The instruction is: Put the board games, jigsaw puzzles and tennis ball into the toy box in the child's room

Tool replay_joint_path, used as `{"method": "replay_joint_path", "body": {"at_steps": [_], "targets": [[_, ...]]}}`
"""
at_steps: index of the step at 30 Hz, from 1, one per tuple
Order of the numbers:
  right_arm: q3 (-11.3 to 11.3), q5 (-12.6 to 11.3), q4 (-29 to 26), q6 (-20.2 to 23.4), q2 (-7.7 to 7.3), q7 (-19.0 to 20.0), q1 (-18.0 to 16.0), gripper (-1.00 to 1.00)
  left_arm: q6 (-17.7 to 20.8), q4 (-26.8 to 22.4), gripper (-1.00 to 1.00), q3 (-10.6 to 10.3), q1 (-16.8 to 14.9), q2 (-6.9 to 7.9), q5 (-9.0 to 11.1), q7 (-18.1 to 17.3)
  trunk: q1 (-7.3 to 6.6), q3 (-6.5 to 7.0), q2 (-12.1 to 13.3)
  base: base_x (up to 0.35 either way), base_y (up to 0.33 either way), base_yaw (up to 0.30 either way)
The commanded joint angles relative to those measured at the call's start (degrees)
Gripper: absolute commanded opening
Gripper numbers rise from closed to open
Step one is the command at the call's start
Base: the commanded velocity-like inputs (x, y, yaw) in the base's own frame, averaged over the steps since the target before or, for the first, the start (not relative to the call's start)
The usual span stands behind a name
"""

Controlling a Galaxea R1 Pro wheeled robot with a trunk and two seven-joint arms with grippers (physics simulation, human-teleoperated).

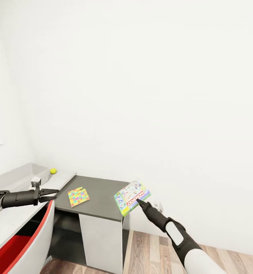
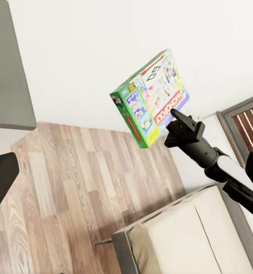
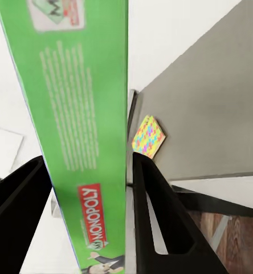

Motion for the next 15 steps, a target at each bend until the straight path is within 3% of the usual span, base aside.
{"method": "replay_joint_path", "body": {"at_steps": [1,4,7,8,15], "targets": [[1.2,-0.55,-0.25,0.9,0.05,0.03,-0.06,-1.0,0.6,-0.01,1.0,0.37,-0.01,0.04,-0.51,-0.37,0.04,-0.03,-0.04,0.174,0.0,0.0],[3.52,-0.58,-3.42,6.31,0.06,-2.41,-0.35,-1.0,0.6,-0.01,1.0,0.4,-0.01,0.29,-0.51,-0.49,0.04,-0.03,-0.04,0.114,0.0,0.0],[4.07,-1.12,-16.09,16.97,0.0,-11.56,-0.12,-1.0,0.6,-0.01,1.0,0.46,-0.01,0.53,-0.51,-0.49,0.04,-0.03,-0.04,0.0,0.003,0.0],[4.13,-1.3,-18.73,18.41,-0.01,-13.29,0.01,-1.0,0.64,-0.01,1.0,0.47,-0.01,0.58,-0.51,-0.49,0.04,-0.03,-0.04,-0.124,0.045,0.0],[4.01,-1.77,-23.57,21.07,-0.08,-15.87,0.0,-1.0,0.69,-0.01,1.0,0.45,-0.01,0.6,-0.51,-0.49,0.04,-0.03,-0.04,-0.12,0.056,0.0]]}}
